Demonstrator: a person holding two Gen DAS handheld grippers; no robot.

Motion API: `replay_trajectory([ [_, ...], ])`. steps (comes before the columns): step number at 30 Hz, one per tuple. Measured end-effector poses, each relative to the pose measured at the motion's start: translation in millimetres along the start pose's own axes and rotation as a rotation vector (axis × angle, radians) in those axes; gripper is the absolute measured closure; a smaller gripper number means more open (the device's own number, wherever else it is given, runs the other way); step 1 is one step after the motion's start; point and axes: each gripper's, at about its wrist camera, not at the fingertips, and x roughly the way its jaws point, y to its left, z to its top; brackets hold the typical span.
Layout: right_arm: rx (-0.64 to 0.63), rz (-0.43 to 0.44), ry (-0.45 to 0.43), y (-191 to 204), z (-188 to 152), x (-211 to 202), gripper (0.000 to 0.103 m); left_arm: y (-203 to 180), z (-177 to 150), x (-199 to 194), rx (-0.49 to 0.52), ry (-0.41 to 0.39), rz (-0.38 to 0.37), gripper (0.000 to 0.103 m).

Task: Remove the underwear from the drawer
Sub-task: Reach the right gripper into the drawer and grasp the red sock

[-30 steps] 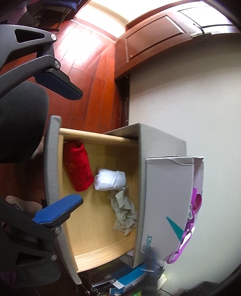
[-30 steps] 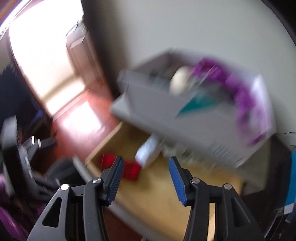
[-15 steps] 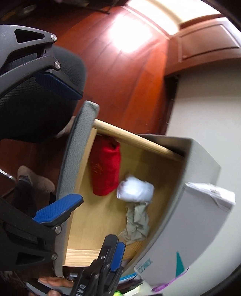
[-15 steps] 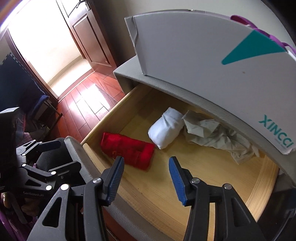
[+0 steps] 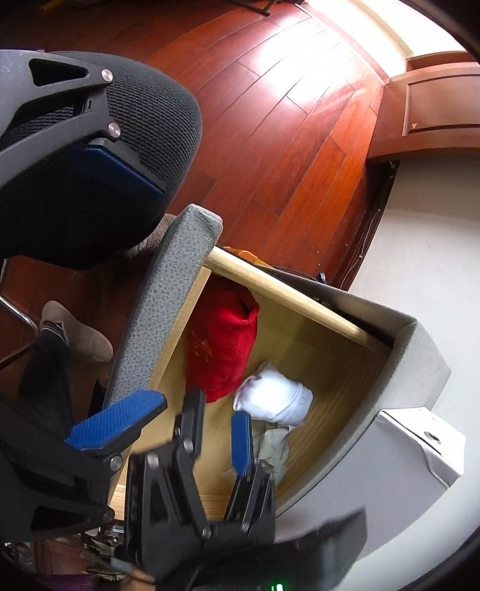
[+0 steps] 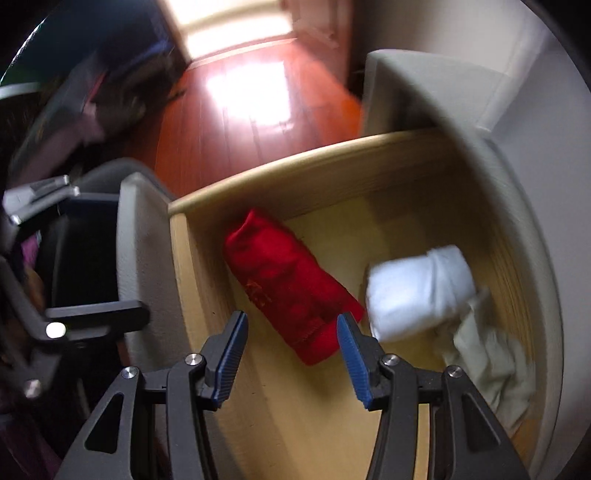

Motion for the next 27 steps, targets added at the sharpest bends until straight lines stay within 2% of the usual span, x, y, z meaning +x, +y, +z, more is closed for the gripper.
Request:
replay_trajectory([
  [4,-0.073,0.016,0.035,1.6,19.5,19.7,0.052,3.2,1.7,0.6,-0.02,0.002,-0.013,0.0],
  [8,-0.143,-0.014,0.09,5.9,30.4,44.1,0.052,6.0,2.7,3.2,-0.038,0.01,-0.026,0.0],
  [12,-0.193,0.01,0.105,13.5,36.2,56.8,0.051,5.9,3.3,3.7,-0.041,0.015,-0.023,0.0],
  [17,-0.126,0.084,0.092,8.9,35.9,64.5,0.051,7.3,2.9,5.2,-0.047,0.022,-0.023,0.0],
  [19,-0.085,0.098,0.077,7.0,31.3,62.9,0.061,7.8,1.9,4.4,-0.047,0.02,-0.022,0.0],
  [21,-0.045,0.084,0.048,5.6,23.0,55.8,0.068,7.3,1.0,5.0,-0.046,0.02,-0.022,0.0],
  [27,0.084,0.016,-0.004,1.8,-6.3,40.1,0.075,5.5,-1.0,3.8,-0.029,0.005,-0.006,0.0],
])
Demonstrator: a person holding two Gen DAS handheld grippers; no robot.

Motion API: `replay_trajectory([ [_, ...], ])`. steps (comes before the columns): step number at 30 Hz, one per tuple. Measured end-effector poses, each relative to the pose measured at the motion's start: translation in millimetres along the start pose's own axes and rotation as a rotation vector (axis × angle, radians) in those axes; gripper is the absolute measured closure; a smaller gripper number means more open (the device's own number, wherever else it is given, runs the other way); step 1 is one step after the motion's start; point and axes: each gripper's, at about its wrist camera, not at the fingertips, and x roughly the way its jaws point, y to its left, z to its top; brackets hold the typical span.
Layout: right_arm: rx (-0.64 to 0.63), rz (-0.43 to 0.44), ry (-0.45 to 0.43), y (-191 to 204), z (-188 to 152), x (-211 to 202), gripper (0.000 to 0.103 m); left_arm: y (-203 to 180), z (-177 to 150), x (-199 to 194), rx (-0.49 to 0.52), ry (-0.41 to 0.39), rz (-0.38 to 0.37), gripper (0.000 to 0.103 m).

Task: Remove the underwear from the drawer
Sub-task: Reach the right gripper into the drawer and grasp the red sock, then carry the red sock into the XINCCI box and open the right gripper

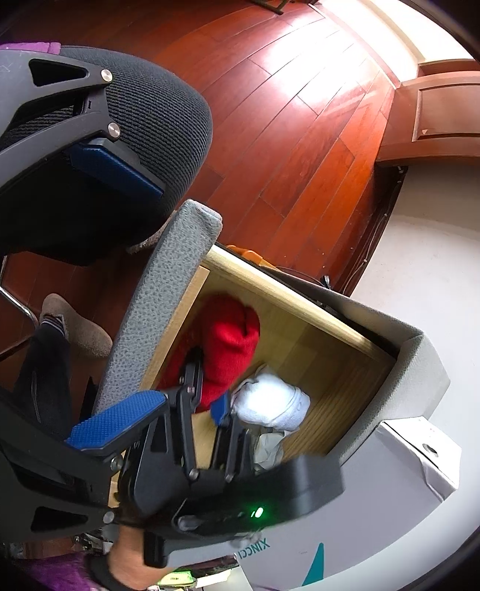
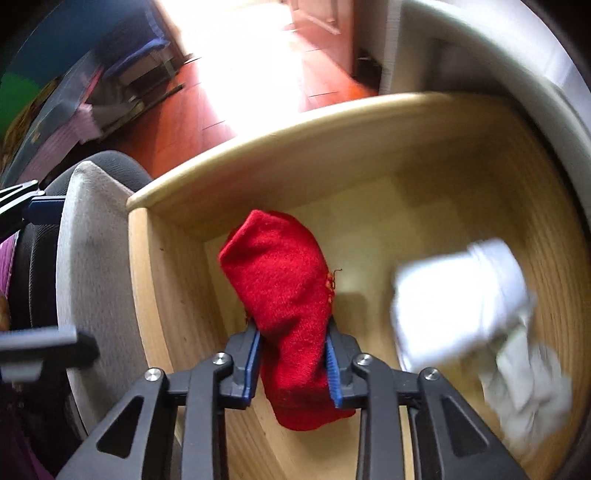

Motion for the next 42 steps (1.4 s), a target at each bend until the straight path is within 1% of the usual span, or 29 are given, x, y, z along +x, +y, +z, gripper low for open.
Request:
replay_trajectory([
  [3,0.079,-0.038,-0.045,-3.5,-16.1,-12.3,0.075,1.1,-0.6,0.0,0.001,0.004,0.001,0.0],
  [6,0.153,-0.066,-0.128,-3.8,-34.7,-41.1,0.075,1.8,-0.8,0.0,0.004,0.009,0.002,0.0],
  [8,0.207,-0.081,-0.209,-1.7,-53.5,-72.0,0.075,0.5,-1.1,-0.7,0.014,0.005,0.011,0.0],
  [9,0.233,-0.091,-0.253,-1.0,-60.8,-88.8,0.075,-0.4,-1.4,-1.1,0.021,0.0,0.017,0.0],
  [12,0.3,-0.089,-0.427,7.3,-86.3,-154.9,0.075,-1.7,-2.5,-1.0,0.027,-0.002,0.022,0.0],
  [14,0.341,-0.11,-0.551,5.3,-99.1,-209.4,0.075,-1.9,-3.1,-1.4,0.031,-0.005,0.024,0.0],
  [15,0.355,-0.114,-0.587,1.5,-100.2,-225.5,0.075,-2.1,-3.9,-1.7,0.034,-0.007,0.027,0.0],
  [17,0.404,-0.118,-0.682,-16.0,-101.7,-272.5,0.075,-3.7,-4.7,-2.7,0.046,-0.015,0.037,0.0],
  [18,0.43,-0.114,-0.71,-24.9,-101.7,-289.7,0.075,-4.4,-4.8,-2.8,0.051,-0.019,0.041,0.0],
  [19,0.477,-0.14,-0.745,-40.3,-101.8,-310.2,0.075,-4.6,-5.0,-3.3,0.053,-0.021,0.042,0.0],
  [20,0.517,-0.166,-0.76,-54.1,-99.3,-323.9,0.075,-4.7,-5.0,-3.6,0.054,-0.022,0.042,0.0],
  [23,0.6,-0.202,-0.767,-90.3,-85.2,-343.4,0.075,-4.9,-5.3,-4.3,0.062,-0.025,0.047,0.0],
  [26,0.689,-0.164,-0.743,-123.4,-72.8,-343.3,0.075,-6.1,-5.9,-5.3,0.071,-0.03,0.055,0.0],
  [29,0.744,-0.105,-0.723,-146.7,-55.2,-327.3,0.075,-6.7,-6.0,-5.4,0.075,-0.034,0.058,0.0],
  [31,0.79,-0.105,-0.705,-163.1,-40.1,-311.0,0.075,-7.5,-6.9,-6.3,0.082,-0.041,0.063,0.0],
  [33,0.847,-0.035,-0.703,-178.7,-25.3,-293.0,0.075,-8.5,-6.9,-6.7,0.09,-0.047,0.069,0.0],
  [34,0.868,-0.013,-0.699,-181.9,-22.7,-285.9,0.075,-8.5,-7.0,-6.8,0.092,-0.049,0.07,0.0],
  [36,0.9,0.002,-0.681,-187.5,-11.2,-273.7,0.075,-7.6,-6.6,-6.6,0.09,-0.048,0.066,0.0],
  [39,0.957,-0.007,-0.638,-195.7,4.1,-254.7,0.075,-7.9,-7.4,-6.9,0.088,-0.048,0.065,0.0],
  [42,0.989,-0.038,-0.615,-188.3,9.6,-243.5,0.069,-7.7,-7.1,-6.8,0.087,-0.046,0.064,0.0],
])
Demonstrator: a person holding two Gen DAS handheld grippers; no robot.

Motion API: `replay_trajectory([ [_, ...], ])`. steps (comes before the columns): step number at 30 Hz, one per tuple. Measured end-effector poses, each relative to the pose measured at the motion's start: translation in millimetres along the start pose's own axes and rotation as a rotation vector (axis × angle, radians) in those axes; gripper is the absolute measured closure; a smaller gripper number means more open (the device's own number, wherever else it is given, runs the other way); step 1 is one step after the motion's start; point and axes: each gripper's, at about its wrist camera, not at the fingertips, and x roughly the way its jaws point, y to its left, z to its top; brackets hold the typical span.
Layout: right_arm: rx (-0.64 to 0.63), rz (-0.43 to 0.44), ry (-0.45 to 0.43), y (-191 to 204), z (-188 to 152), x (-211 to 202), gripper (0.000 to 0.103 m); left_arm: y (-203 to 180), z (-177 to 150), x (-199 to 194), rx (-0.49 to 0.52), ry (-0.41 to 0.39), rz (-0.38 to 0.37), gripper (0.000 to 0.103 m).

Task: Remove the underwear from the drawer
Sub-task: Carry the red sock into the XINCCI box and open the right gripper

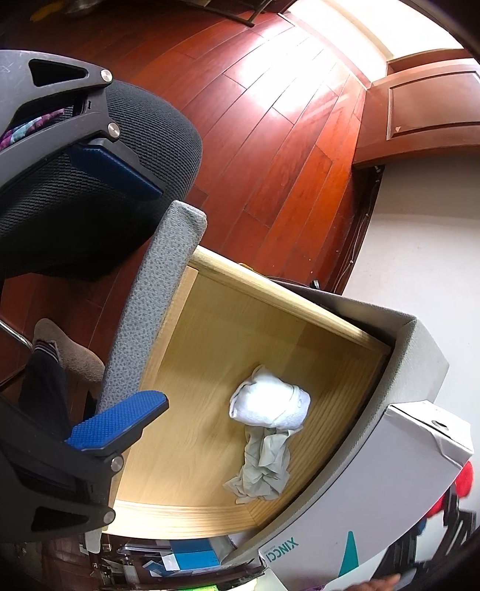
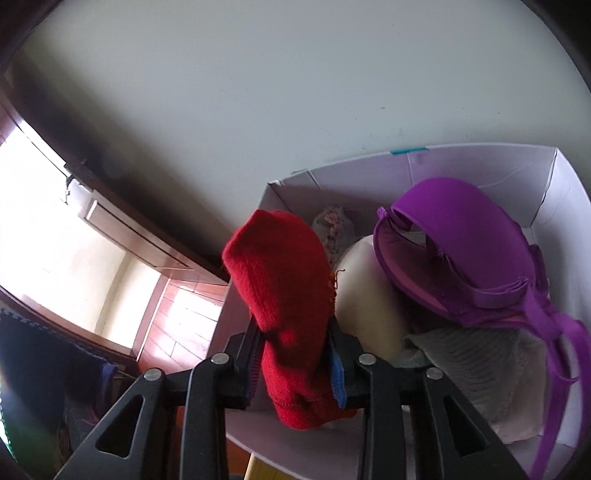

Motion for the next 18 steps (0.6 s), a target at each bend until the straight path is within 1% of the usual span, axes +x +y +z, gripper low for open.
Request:
replay_trajectory([
  [1,-0.014,-0.02,-0.001,2.3,-0.1,4.8,0.069,-0.1,0.0,0.0,0.0,0.0,0.0,0.0],
  [3,-0.059,-0.072,-0.02,10.7,-1.3,1.5,0.069,0.2,0.0,-0.4,0.001,0.0,0.0,0.0],
  [4,-0.084,-0.084,-0.045,14.3,0.6,-4.3,0.069,0.3,0.0,-0.5,0.001,0.0,0.0,0.0],
  [6,-0.145,-0.082,-0.147,19.3,-6.6,-30.1,0.069,0.0,0.1,-0.2,0.001,0.001,0.001,0.0],
  [7,-0.179,-0.056,-0.225,22.6,-15.5,-54.9,0.069,-0.2,0.2,-0.3,0.001,0.001,0.002,0.0],
  [8,-0.201,-0.015,-0.279,25.1,-25.4,-74.5,0.068,0.3,0.0,-0.3,0.0,0.0,0.001,0.0],
  [9,-0.23,0.053,-0.321,27.2,-40.9,-96.2,0.068,0.5,0.0,-0.4,0.0,0.0,0.002,0.0],
  [10,-0.253,0.097,-0.328,28.6,-51.9,-107.5,0.068,0.6,0.3,-0.2,0.0,0.0,0.002,0.0],
  [11,-0.287,0.152,-0.302,31.0,-69.1,-116.3,0.066,0.8,0.4,-0.2,-0.001,0.0,0.002,0.0],
  [12,-0.309,0.188,-0.247,30.4,-88.1,-118.2,0.055,0.6,0.3,0.0,-0.002,0.001,0.001,0.0],
  [13,-0.319,0.184,-0.163,29.2,-112.0,-110.4,0.047,0.7,0.3,0.2,-0.005,0.001,-0.001,0.0],
  [14,-0.325,0.149,-0.106,27.9,-130.4,-101.3,0.042,1.4,-0.2,0.2,-0.007,0.001,-0.001,0.0],
  [15,-0.335,0.094,-0.052,25.9,-150.1,-89.1,0.042,1.6,-0.6,0.0,-0.007,-0.001,0.0,0.0],
  [16,-0.348,0.012,0.01,23.2,-174.2,-68.9,0.042,1.9,-0.9,-0.2,-0.009,-0.003,0.001,0.0],
  [17,-0.348,-0.022,0.046,20.6,-186.5,-56.2,0.042,2.0,-1.5,-0.1,-0.011,-0.004,0.002,0.0],
  [18,-0.31,-0.045,0.114,12.8,-200.4,-32.8,0.042,1.9,-2.1,-0.1,-0.013,-0.005,0.003,0.0],
])
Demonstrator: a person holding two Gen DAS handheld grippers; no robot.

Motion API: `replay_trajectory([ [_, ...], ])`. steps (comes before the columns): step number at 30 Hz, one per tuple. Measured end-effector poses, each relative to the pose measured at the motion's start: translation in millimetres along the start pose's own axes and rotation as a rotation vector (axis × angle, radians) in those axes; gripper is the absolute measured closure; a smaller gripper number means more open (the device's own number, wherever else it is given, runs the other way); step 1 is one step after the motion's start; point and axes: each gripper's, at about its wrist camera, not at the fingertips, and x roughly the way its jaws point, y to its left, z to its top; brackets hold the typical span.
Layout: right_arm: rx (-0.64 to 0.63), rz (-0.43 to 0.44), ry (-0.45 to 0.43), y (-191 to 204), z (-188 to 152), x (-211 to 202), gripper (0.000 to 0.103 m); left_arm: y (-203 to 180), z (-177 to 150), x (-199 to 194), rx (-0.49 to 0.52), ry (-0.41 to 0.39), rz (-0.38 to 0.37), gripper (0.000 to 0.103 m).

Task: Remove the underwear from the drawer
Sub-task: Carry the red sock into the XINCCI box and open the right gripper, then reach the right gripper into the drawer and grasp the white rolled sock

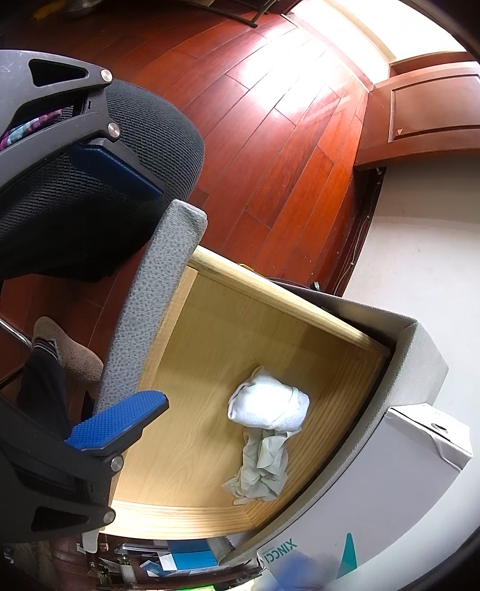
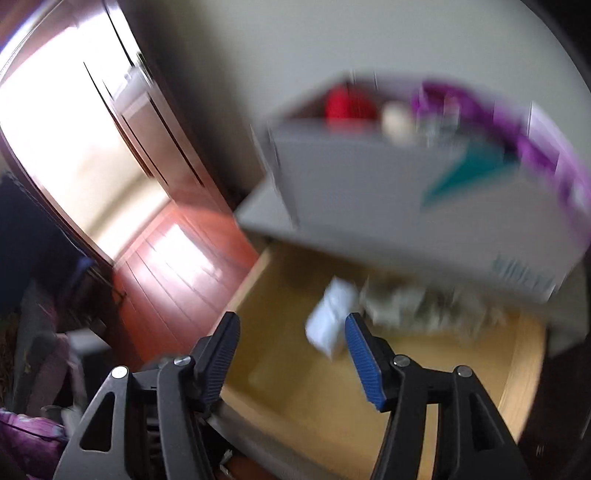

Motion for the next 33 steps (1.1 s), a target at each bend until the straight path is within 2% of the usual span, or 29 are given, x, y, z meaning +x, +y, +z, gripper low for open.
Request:
replay_trajectory([
  [3,0.117,-0.038,0.11,-11.8,-7.2,49.1,0.042,0.2,-0.5,-0.2,-0.002,-0.002,0.002,0.0],
  [5,0.184,-0.052,0.162,-18.9,-8.0,66.9,0.042,-0.2,0.2,-0.3,0.001,-0.006,0.005,0.0],
  [8,0.189,-0.137,0.204,-16.6,-4.9,91.2,0.042,-0.1,0.2,-0.7,0.0,-0.008,0.006,0.0],
  [15,0.166,-0.244,0.264,-12.1,5.5,127.3,0.042,1.3,-0.2,-0.5,-0.014,0.001,-0.008,0.0],
  [20,0.164,-0.303,0.267,-7.0,13.1,140.6,0.042,1.2,-0.6,0.1,-0.017,0.003,-0.01,0.0],
  [27,0.185,-0.299,0.301,-14.5,10.5,156.8,0.043,-1.7,-0.3,1.8,-0.01,-0.003,-0.003,0.0],
  [30,0.179,-0.283,0.308,-15.5,8.8,157.3,0.054,-1.1,0.5,1.7,-0.015,0.0,-0.006,0.0],
  [33,0.106,-0.282,0.304,-6.6,8.0,151.0,0.062,-0.5,0.7,1.1,-0.015,-0.001,-0.005,0.0],
])
